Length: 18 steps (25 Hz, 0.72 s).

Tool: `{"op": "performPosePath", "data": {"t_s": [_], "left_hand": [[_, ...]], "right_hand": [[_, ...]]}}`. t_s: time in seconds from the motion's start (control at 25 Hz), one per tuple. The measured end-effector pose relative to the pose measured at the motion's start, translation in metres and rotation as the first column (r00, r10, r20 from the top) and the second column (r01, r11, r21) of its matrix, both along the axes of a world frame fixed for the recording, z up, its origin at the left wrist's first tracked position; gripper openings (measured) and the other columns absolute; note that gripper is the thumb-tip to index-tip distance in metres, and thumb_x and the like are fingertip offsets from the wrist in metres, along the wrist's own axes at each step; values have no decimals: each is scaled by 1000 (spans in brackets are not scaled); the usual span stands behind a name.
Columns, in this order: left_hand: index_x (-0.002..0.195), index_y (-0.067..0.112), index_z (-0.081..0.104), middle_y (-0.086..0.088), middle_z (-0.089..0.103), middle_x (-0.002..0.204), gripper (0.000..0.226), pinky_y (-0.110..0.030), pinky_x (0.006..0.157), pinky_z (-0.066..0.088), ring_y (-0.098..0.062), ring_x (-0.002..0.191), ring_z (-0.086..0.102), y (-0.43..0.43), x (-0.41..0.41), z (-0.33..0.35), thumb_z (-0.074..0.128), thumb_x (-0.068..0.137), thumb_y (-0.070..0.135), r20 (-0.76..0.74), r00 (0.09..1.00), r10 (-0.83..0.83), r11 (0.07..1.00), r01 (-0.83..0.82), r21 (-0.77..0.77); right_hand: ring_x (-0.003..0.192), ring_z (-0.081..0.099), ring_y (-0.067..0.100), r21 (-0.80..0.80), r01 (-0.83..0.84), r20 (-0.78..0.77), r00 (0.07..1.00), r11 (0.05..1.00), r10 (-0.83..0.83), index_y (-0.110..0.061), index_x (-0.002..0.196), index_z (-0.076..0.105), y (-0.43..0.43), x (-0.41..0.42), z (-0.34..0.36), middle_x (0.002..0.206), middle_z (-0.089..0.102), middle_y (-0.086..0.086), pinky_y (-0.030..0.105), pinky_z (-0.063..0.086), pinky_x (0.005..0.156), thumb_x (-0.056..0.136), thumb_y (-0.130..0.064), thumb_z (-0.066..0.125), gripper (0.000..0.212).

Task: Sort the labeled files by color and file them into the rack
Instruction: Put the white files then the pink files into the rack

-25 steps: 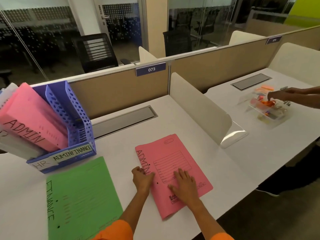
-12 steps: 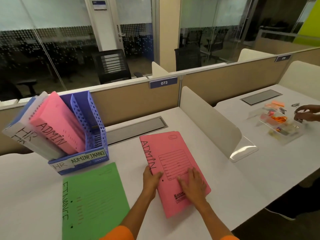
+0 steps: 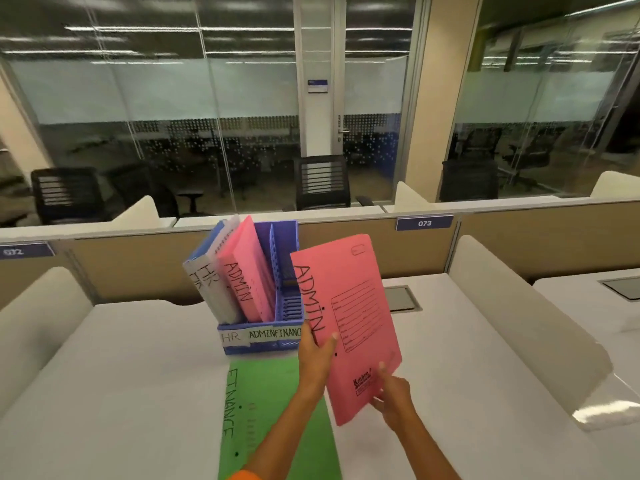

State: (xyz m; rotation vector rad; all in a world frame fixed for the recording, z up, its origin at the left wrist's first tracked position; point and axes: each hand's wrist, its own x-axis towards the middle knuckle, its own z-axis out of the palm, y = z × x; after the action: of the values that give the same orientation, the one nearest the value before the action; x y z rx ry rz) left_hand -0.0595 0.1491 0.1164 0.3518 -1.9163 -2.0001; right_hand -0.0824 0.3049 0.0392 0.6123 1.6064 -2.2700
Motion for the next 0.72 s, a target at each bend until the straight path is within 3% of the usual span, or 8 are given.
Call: {"op": "performPosePath", "data": {"t_s": [0.08, 0.2, 0.28, 0.36, 0.48, 0.64, 0.72], "left_hand": [[117, 43, 45, 23, 63, 113, 46, -9, 71, 54, 14, 97, 63, -23, 6, 13, 65, 91, 10, -10, 1000, 15, 1000, -16, -12], [116, 52, 34, 31, 58, 114, 50, -9, 76, 54, 20, 99, 59, -57, 14, 32, 59, 96, 13, -1, 999, 41, 996, -41, -76], [119, 44, 31, 20, 56, 123, 47, -19, 87, 56, 8, 108, 61, -75, 20, 44, 56, 96, 12, 11, 998, 64, 989, -61, -136], [121, 23, 29, 0, 53, 131, 41, -36, 99, 53, -17, 118, 58, -92, 23, 52, 55, 94, 7, 34, 989, 143, 970, -133, -205], [119, 11, 23, -15, 43, 133, 43, -32, 98, 50, -23, 110, 53, -107, 28, 62, 54, 91, 3, 106, 952, 288, 924, -247, -293], [117, 11, 27, -17, 45, 132, 40, -40, 94, 55, -29, 113, 57, -123, 36, 71, 58, 92, 5, 25, 917, 399, 905, -389, -171], [116, 15, 32, -11, 56, 125, 40, -33, 85, 59, -23, 106, 63, -132, 38, 76, 63, 92, 11, -46, 883, 467, 878, -469, -97]], "right_hand": [[109, 59, 44, -105, 56, 25, 998, 993, -54, 12, 122, 54, -31, -5, 9, 119, 63, 29, 62, 48, 96, 93, -13, 63, 39], [104, 59, 39, -213, 65, 52, 997, 975, -55, 12, 123, 54, -75, -13, 20, 122, 61, 31, 60, 48, 96, 95, 6, 52, 29], [105, 58, 38, -254, 59, 47, 998, 965, -48, 9, 129, 50, -100, -18, 24, 127, 58, 33, 59, 46, 99, 95, 13, 42, 35], [108, 57, 38, -271, 69, 37, 997, 960, -61, 5, 135, 45, -127, -20, 29, 128, 57, 32, 60, 45, 102, 96, 13, 41, 41], [107, 57, 35, -274, 99, 37, 995, 957, -92, -3, 139, 43, -159, -18, 35, 129, 57, 29, 59, 44, 103, 97, 12, 39, 45], [96, 60, 30, -281, 119, 30, 993, 952, -115, -4, 137, 47, -196, -15, 39, 121, 61, 27, 53, 48, 100, 96, 14, 35, 46], [81, 61, 24, -268, 117, 2, 993, 956, -120, -5, 132, 53, -206, -15, 43, 103, 65, 19, 44, 53, 85, 94, 15, 35, 46]]}}
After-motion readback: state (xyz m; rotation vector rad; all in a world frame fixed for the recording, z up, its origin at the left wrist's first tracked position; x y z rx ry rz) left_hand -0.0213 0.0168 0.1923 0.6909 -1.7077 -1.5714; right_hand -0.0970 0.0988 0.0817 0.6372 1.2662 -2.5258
